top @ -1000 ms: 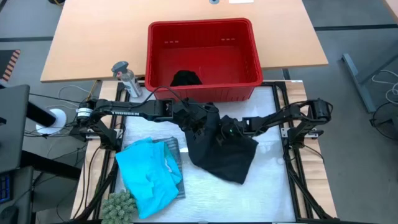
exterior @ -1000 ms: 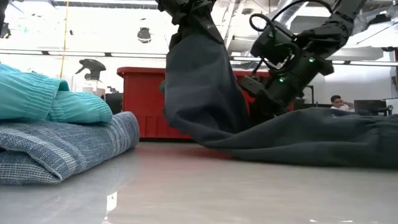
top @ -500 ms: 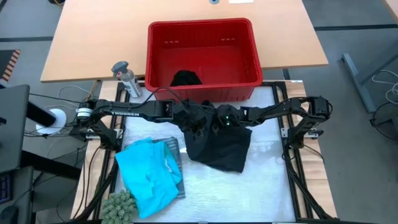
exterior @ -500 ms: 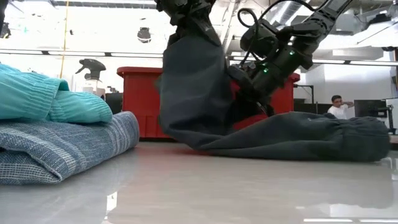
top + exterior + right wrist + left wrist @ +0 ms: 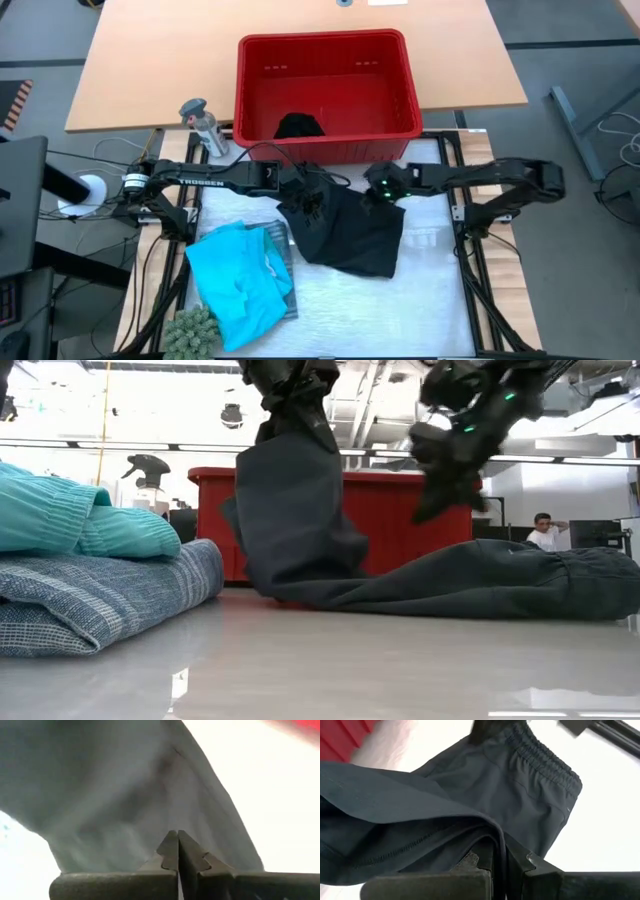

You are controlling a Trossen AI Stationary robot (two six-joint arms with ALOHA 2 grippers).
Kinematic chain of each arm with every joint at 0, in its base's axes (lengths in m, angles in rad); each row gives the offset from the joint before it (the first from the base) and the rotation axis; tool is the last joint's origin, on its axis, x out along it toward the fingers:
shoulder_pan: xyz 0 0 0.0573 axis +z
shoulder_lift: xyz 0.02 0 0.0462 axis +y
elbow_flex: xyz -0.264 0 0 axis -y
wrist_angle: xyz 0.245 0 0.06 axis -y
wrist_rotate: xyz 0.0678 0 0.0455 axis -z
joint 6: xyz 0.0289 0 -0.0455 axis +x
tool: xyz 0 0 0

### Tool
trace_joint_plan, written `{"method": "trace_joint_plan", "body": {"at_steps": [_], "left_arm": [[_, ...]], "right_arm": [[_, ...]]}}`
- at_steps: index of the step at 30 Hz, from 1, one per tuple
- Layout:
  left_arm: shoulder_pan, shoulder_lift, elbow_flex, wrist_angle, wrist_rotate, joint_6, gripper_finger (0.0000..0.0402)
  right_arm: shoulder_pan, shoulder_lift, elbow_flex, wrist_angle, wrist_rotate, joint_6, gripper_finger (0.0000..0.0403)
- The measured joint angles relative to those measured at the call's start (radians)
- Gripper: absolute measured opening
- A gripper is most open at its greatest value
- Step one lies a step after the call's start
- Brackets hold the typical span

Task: Fold Laundry from Bin
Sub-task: Fold the black shorts from the red organizer bin

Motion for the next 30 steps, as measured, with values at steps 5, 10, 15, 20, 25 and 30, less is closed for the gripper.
{"method": "trace_joint_plan", "body": {"at_steps": [5, 10, 15, 20, 25, 30], "left_arm": [[0.000, 0.000, 0.000, -0.021, -0.006, 0.000, 0.0000], [0.008, 0.000, 0.000, -0.026, -0.005, 0.000, 0.0000], [0.014, 0.000, 0.000, -0.053, -0.005, -0.005, 0.0000], [0.014, 0.000, 0.000, -0.078, 0.015, -0.007, 0.0000], [0.014, -0.001, 0.000, -0.121, 0.022, -0.009, 0.0000], [0.014, -0.001, 0.000, -0.139, 0.025, -0.011, 0.0000]], "right_arm": [[0.112, -0.111, -0.001, -0.337, 0.086, 0.083, 0.0017], [0.287, -0.078, 0.000, -0.389, 0.096, 0.195, 0.0016], [0.387, 0.040, 0.000, -0.352, 0.146, 0.259, 0.0015], [0.384, 0.165, 0.000, -0.231, 0.103, 0.244, 0.0014], [0.361, 0.263, 0.001, -0.094, 0.048, 0.202, 0.0014], [0.314, 0.314, 0.003, 0.020, 0.016, 0.179, 0.0017]]}}
